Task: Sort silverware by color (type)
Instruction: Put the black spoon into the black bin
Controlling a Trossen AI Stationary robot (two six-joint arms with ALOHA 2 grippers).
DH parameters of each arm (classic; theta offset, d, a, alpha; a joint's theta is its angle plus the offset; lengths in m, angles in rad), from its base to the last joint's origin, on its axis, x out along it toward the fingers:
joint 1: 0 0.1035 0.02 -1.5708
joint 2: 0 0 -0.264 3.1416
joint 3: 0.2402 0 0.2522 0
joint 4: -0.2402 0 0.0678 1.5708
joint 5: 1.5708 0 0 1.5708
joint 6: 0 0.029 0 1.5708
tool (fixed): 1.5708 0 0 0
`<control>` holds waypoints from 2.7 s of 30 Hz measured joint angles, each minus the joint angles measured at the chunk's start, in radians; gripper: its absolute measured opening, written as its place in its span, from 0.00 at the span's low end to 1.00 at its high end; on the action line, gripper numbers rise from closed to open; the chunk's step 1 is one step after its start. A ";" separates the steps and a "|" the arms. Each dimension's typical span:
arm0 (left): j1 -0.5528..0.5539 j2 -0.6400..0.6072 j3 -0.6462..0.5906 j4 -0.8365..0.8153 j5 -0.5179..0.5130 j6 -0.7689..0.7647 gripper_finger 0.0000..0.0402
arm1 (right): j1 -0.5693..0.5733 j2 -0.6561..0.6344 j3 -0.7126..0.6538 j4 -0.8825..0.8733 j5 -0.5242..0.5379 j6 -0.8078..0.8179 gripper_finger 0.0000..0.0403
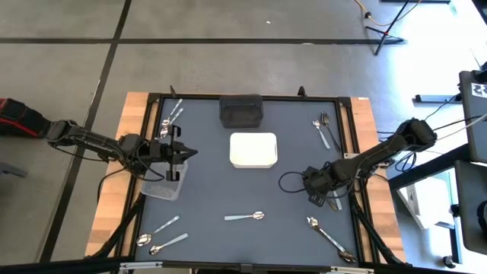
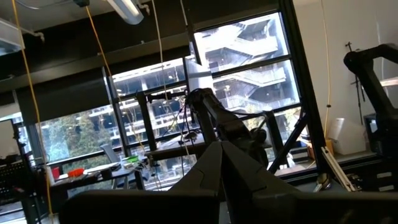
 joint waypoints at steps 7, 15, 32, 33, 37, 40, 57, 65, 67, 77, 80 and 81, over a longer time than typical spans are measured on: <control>0.000 0.000 0.000 0.000 0.000 0.001 0.01 | 0.000 0.001 -0.004 0.019 0.010 -0.032 0.11; 0.000 0.000 0.000 0.000 0.000 0.002 0.01 | 0.001 0.004 0.018 0.010 0.020 -0.112 0.02; 0.000 0.000 0.000 0.012 -0.010 0.002 0.01 | -0.022 0.001 0.331 0.021 0.314 -0.515 0.00; 0.000 0.000 0.000 0.011 -0.010 0.002 0.01 | -0.033 0.001 0.347 0.025 0.332 -0.540 0.01; 0.000 0.000 0.000 0.008 -0.010 0.002 0.01 | -0.097 0.000 0.379 0.076 0.377 -0.677 0.00; 0.000 0.000 0.000 0.006 -0.010 0.002 0.01 | -0.161 0.000 0.383 0.156 0.375 -0.776 0.00; 0.000 0.000 0.000 0.000 -0.010 0.003 0.01 | -0.601 0.009 0.384 0.749 0.182 -1.248 0.01; 0.000 0.000 -0.001 -0.008 -0.010 -0.014 0.01 | -0.779 0.134 0.385 1.038 -0.008 -1.262 0.00; 0.000 0.001 -0.001 -0.009 -0.010 -0.042 0.01 | -0.807 0.186 0.385 1.116 -0.031 -1.262 0.00; 0.000 0.000 -0.001 -0.008 -0.018 -0.043 0.01 | -0.897 0.432 0.476 1.242 -0.038 -1.276 0.01; 0.000 0.000 -0.001 -0.008 -0.019 -0.043 0.01 | -0.903 0.486 0.525 1.164 -0.020 -1.275 0.01; 0.000 0.000 -0.001 -0.008 -0.020 -0.043 0.01 | -0.903 0.501 0.543 1.132 -0.008 -1.272 0.01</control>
